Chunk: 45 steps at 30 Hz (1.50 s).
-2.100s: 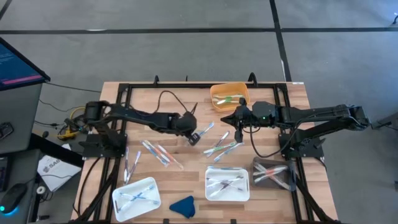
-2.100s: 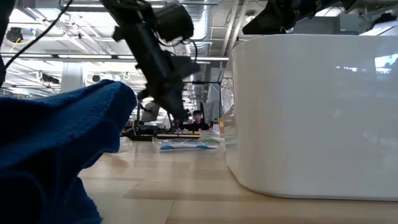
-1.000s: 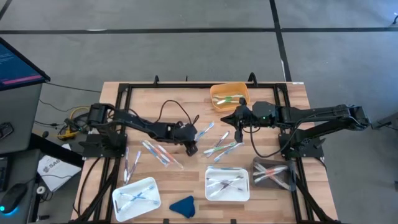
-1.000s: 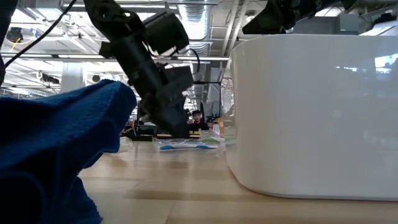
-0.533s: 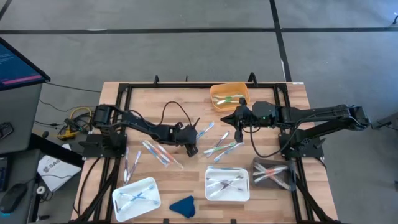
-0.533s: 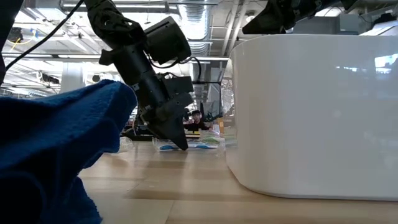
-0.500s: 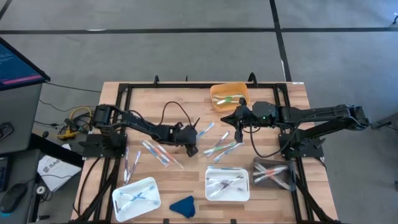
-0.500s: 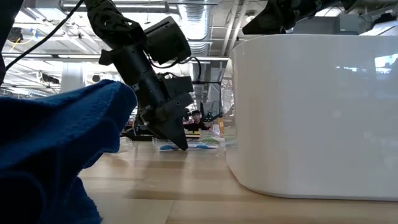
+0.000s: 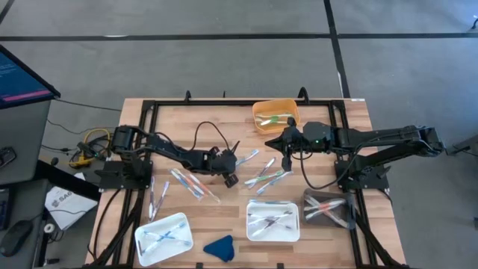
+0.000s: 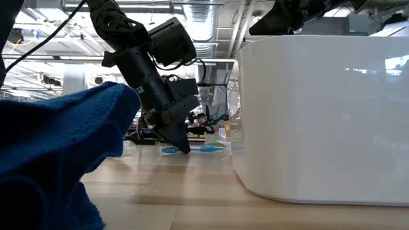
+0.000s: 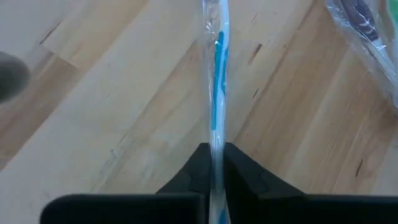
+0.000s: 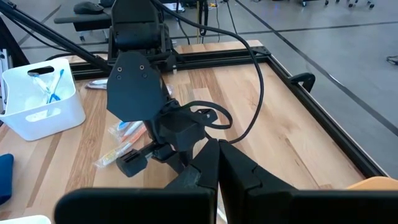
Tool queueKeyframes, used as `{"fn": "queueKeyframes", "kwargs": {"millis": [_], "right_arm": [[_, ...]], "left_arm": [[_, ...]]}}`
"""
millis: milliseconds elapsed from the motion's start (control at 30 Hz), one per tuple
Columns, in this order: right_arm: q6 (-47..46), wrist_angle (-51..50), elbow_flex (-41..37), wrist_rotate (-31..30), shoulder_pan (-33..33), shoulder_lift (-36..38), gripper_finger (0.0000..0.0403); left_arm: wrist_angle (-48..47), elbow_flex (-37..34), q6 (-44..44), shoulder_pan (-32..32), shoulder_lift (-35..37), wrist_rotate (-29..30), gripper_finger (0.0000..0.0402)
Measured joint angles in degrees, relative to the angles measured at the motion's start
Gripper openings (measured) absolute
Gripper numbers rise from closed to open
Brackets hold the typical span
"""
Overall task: Pick & Place Toothbrushes
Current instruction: Put the blue toothbrush into the left white bin
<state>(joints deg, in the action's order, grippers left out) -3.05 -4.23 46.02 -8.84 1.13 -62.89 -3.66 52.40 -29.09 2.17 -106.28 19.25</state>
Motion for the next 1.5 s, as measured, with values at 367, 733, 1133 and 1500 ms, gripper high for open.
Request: {"fn": "queueKeyframes", "kwargs": {"millis": [367,733,1133,1500], "right_arm": [[0.00,0.24,0.00,0.00,0.00,0.00,0.0000],[0.00,0.37,0.00,0.00,0.01,0.00,0.0000],[0.00,0.37,0.00,0.01,0.00,0.00,0.0000],[0.00,0.28,0.00,0.00,0.07,0.00,0.0000]], "left_arm": [[0.16,-0.18,-1.99,1.03,1.37,3.81,0.0013],[1.18,-0.15,-2.55,4.35,9.53,11.23,0.0013],[1.23,-0.13,0.60,10.64,19.99,20.59,0.0013],[7.48,-0.13,7.50,16.59,24.35,25.45,0.0013]]}}
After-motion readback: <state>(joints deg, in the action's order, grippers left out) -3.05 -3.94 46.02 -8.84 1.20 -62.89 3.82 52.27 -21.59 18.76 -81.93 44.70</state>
